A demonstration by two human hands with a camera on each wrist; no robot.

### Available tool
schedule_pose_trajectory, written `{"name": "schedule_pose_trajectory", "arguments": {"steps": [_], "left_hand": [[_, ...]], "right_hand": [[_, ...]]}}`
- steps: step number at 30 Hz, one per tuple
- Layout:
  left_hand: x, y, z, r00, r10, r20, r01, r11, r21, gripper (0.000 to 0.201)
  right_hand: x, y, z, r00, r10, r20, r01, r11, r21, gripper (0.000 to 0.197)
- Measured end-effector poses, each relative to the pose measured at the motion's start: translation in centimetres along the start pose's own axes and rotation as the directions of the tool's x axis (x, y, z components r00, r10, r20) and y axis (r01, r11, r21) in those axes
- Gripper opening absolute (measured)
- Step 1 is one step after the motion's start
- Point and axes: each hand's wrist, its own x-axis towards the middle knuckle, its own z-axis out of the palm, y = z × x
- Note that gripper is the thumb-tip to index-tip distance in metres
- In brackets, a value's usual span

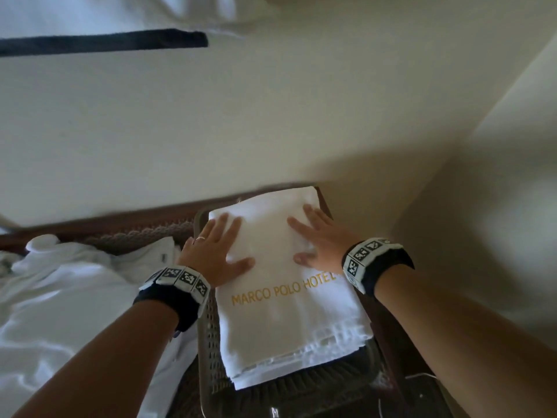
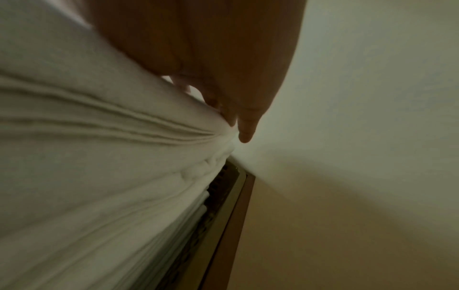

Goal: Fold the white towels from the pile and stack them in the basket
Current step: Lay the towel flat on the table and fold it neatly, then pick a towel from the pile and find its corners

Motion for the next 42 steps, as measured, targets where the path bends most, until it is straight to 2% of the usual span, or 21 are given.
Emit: {"name": "schedule_pose_trajectory", "arguments": {"steps": [2, 4, 7, 9, 12, 14, 16, 21, 26, 28, 31, 33, 35, 38, 42], "left_hand": [[-0.8, 0.3, 0.0, 0.999, 0.005, -0.043, -0.004, 1.000, 0.021, 0.098], [-2.3, 0.9, 0.5, 0.988, 0.005, -0.154, -0.001, 1.000, 0.026, 0.096], [-5.9, 2.7, 2.6, 0.913, 0.050, -0.406, -0.056, 0.998, -0.004, 0.082], [-8.9, 3.8, 5.3, 0.868, 0.101, -0.487, -0.117, 0.993, -0.001, 0.078], [-12.9, 4.3, 9.6, 0.905, 0.170, -0.391, -0.180, 0.984, 0.010, 0.081], [-14.1, 3.8, 11.2, 0.930, 0.189, -0.315, -0.195, 0.981, 0.010, 0.084], [-14.0, 3.7, 11.5, 0.956, 0.186, -0.229, -0.186, 0.982, 0.023, 0.085], [-13.3, 3.6, 10.1, 0.973, 0.189, -0.131, -0.191, 0.982, 0.003, 0.087], [-15.5, 0.8, 9.2, 0.962, 0.241, -0.130, -0.252, 0.965, -0.068, 0.079], [-16.9, -1.7, 9.1, 0.967, 0.218, -0.128, -0.232, 0.967, -0.106, 0.073], [-19.5, -7.8, 9.2, 0.990, 0.120, -0.072, -0.131, 0.976, -0.172, 0.059], [-21.2, -12.5, 9.8, 0.998, 0.057, -0.005, -0.057, 0.986, -0.160, 0.051], [-22.6, -17.0, 10.4, 1.000, -0.003, 0.023, 0.007, 0.986, -0.164, 0.044], [-23.9, -22.3, 10.4, 0.996, -0.079, 0.029, 0.082, 0.981, -0.175, 0.035], [-23.6, -26.3, 9.4, 0.993, -0.113, 0.024, 0.115, 0.991, -0.067, 0.032]], "right_hand": [[-0.7, -0.5, -0.1, 0.998, -0.002, -0.060, 0.002, 1.000, 0.002, 0.081], [-2.1, -1.4, -0.2, 0.986, -0.021, -0.162, 0.012, 0.998, -0.057, 0.067], [-5.0, -2.9, 0.4, 0.967, -0.077, -0.242, 0.049, 0.992, -0.120, 0.048], [-7.0, -3.0, 1.6, 0.980, -0.084, -0.179, 0.066, 0.992, -0.104, 0.057], [-9.8, -2.5, 3.7, 0.998, -0.059, -0.032, 0.056, 0.993, -0.109, 0.088], [-10.7, -2.4, 5.4, 0.998, -0.036, 0.042, 0.041, 0.992, -0.121, 0.098], [-10.8, -2.6, 6.5, 0.997, 0.006, 0.076, 0.003, 0.994, -0.113, 0.098], [-9.8, -3.8, 6.6, 0.985, 0.138, 0.105, -0.119, 0.979, -0.167, 0.093], [-11.1, -7.0, 6.6, 0.952, 0.304, 0.012, -0.298, 0.938, -0.175, 0.082], [-11.5, -9.3, 6.8, 0.938, 0.339, -0.074, -0.346, 0.927, -0.142, 0.068], [-11.6, -13.9, 6.8, 0.916, 0.324, -0.238, -0.342, 0.939, -0.038, 0.032], [-11.7, -18.2, 7.0, 0.895, 0.328, -0.303, -0.320, 0.944, 0.075, 0.029], [-11.3, -22.7, 7.9, 0.884, 0.325, -0.335, -0.314, 0.945, 0.089, 0.028], [-10.2, -29.4, 9.0, 0.897, 0.298, -0.327, -0.292, 0.954, 0.070, 0.030], [-8.8, -36.3, 10.1, 0.944, 0.290, -0.156, -0.265, 0.950, 0.163, 0.023]]}}
